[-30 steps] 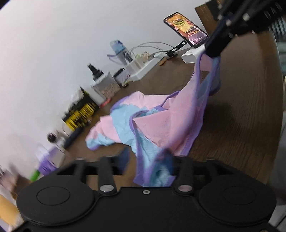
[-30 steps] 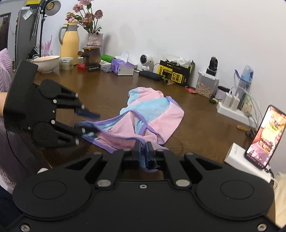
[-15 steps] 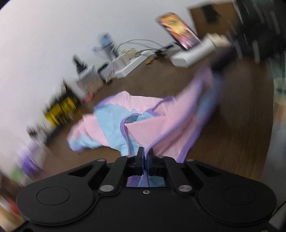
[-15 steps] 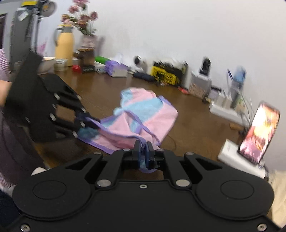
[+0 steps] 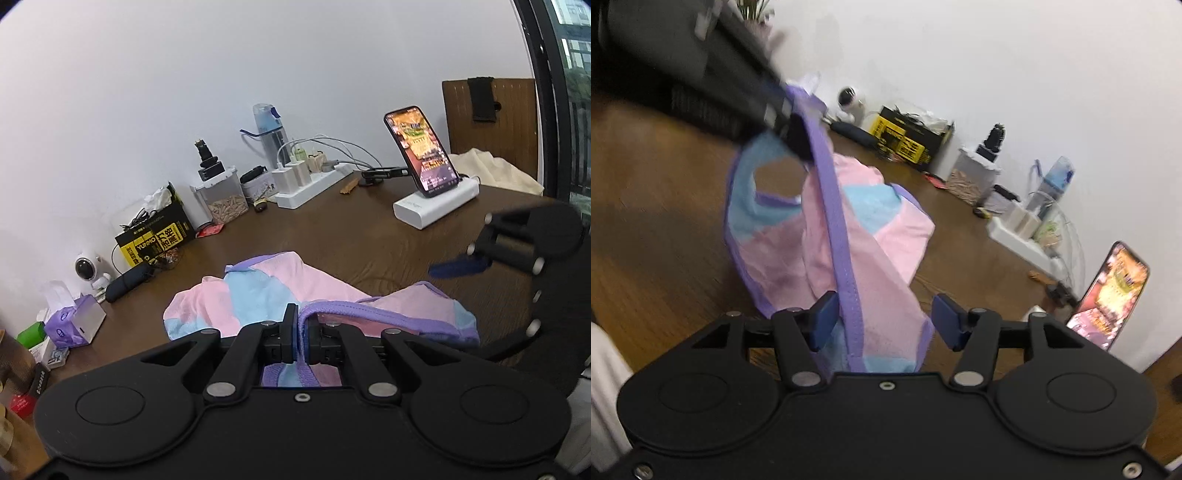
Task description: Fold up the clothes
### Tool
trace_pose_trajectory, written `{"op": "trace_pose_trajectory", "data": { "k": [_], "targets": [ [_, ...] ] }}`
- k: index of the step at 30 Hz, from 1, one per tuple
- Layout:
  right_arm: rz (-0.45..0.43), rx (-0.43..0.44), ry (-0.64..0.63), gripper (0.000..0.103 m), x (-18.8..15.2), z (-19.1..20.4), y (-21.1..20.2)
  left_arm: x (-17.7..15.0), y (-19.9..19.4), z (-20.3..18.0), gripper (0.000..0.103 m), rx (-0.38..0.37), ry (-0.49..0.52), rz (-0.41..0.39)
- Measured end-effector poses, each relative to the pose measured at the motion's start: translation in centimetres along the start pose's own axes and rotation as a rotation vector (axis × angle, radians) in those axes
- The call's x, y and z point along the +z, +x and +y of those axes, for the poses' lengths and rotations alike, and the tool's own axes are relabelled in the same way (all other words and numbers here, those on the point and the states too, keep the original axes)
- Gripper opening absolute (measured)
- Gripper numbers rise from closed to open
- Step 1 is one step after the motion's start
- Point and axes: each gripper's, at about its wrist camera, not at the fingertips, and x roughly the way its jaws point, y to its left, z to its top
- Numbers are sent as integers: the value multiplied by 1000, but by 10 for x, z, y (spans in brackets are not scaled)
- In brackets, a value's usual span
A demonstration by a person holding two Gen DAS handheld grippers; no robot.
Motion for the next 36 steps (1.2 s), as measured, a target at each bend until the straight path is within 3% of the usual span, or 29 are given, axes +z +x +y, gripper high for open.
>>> {"op": "trace_pose_trajectory", "data": {
  "k": [5, 10, 12, 15, 17, 19, 21, 24, 27, 30, 33, 36],
  "targets": [
    [7, -104, -61, 60, -8, 8, -2, -2, 1, -1, 3, 24, 9, -5],
    [19, -194, -40, 41, -17, -14, -13, -7, 3, -8, 3, 8, 24, 1],
    [32, -189, -38, 33, -19, -16, -11, -8, 0, -14, 4, 6, 39, -15],
    [56, -168, -33, 32, -23, -17, -7, -15, -5, -18, 4, 21, 62, -18],
    [62, -145, -24, 6, -25, -18, -7, -20, -5, -20, 4, 11, 55, 6],
    [36, -132, -21, 5, -23, -22, -16, -22, -7, -19, 3, -3, 45, 30],
    [-15, -123, -29, 5, -19, -30, -29, -15, -17, -13, 3, 3, 52, 2],
    [-107, -86, -17, 5, 3, -64, -61, 25, -54, 14, 3, 5, 45, -131],
    [-243, -29, -89, 5, 56, -121, -122, 77, -96, 40, 3, 28, 50, -259],
    [-326, -22, -163, 5, 105, -159, -168, 164, -168, 72, 3, 91, 86, -421],
    [-401, -77, -222, 6, 167, -203, -220, 212, -222, 95, 3, 129, 93, -516],
    [-439, -97, -229, 6, 206, -230, -259, 232, -252, 108, 4, 133, 103, -554]
  ]
}}
